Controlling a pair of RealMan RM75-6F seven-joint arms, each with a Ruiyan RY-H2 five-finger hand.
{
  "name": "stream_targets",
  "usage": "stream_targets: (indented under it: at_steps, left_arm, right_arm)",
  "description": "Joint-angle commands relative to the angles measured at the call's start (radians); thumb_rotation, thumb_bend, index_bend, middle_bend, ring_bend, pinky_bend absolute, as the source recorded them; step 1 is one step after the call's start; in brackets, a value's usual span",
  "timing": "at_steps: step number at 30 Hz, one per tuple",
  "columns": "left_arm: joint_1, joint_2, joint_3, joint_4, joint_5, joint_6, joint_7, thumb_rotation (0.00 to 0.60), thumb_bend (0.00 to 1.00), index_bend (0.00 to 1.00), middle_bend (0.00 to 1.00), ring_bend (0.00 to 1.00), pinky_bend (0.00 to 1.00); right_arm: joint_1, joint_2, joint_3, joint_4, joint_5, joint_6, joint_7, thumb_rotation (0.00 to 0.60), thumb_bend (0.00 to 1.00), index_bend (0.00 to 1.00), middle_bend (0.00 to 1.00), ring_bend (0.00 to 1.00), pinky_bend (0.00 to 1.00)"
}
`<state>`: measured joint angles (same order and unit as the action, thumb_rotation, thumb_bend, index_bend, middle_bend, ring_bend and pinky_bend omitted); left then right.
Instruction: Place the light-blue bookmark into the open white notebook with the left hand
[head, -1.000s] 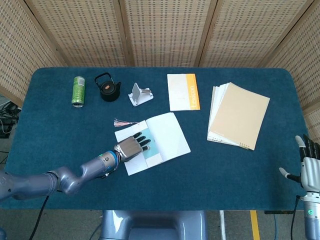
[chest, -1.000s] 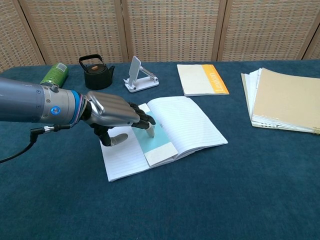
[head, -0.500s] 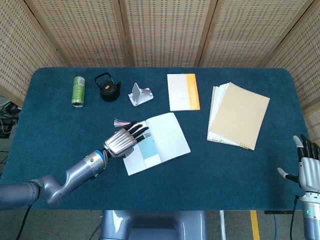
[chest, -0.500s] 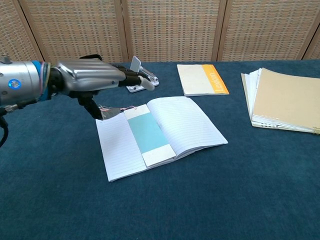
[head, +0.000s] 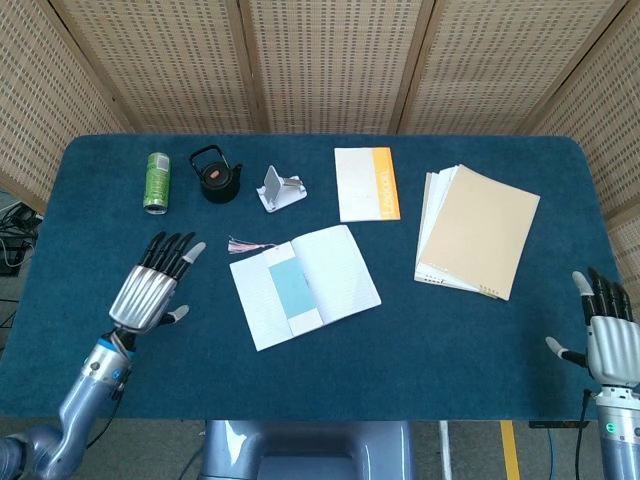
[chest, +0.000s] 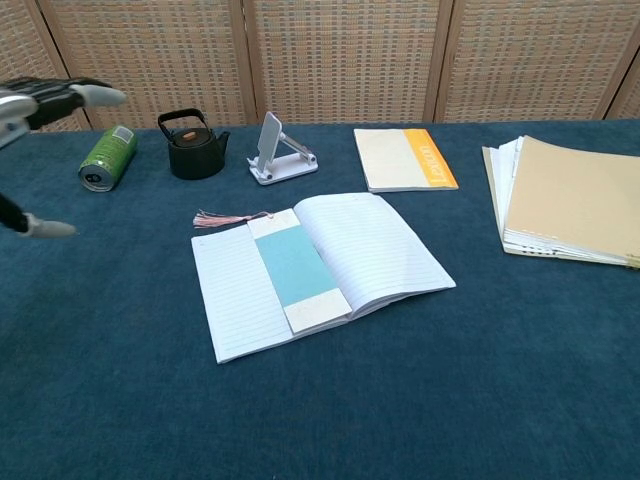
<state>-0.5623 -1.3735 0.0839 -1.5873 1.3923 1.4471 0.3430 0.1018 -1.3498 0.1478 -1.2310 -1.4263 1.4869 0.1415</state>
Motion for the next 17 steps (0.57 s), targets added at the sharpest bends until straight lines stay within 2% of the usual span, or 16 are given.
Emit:
stream_targets:
  at_steps: [1, 8, 17]
  left_arm:
    - [0.096, -0.002, 0.040, 0.035, 0.035, 0.074, -0.034, 0.600, 0.12, 0.00, 0.00, 0.00, 0.00]
    - [0.202, -0.004, 0.080, 0.070, 0.059, 0.118, -0.047, 0.600, 0.10, 0.00, 0.00, 0.00, 0.00]
    - [0.264, 0.021, 0.065, 0.073, 0.090, 0.142, -0.078, 0.600, 0.10, 0.00, 0.00, 0.00, 0.00]
  right_arm:
    - [-0.002, 0.004, -0.004, -0.014, -0.012, 0.015, -0.021, 0.600, 0.08, 0.00, 0.00, 0.00, 0.00]
    - [-0.006, 0.028, -0.006, -0.064, -0.024, 0.035, -0.062, 0.600, 0.08, 0.00, 0.00, 0.00, 0.00]
    - [-0.014, 0.051, -0.023, -0.116, -0.056, 0.060, -0.088, 0.600, 0.08, 0.00, 0.00, 0.00, 0.00]
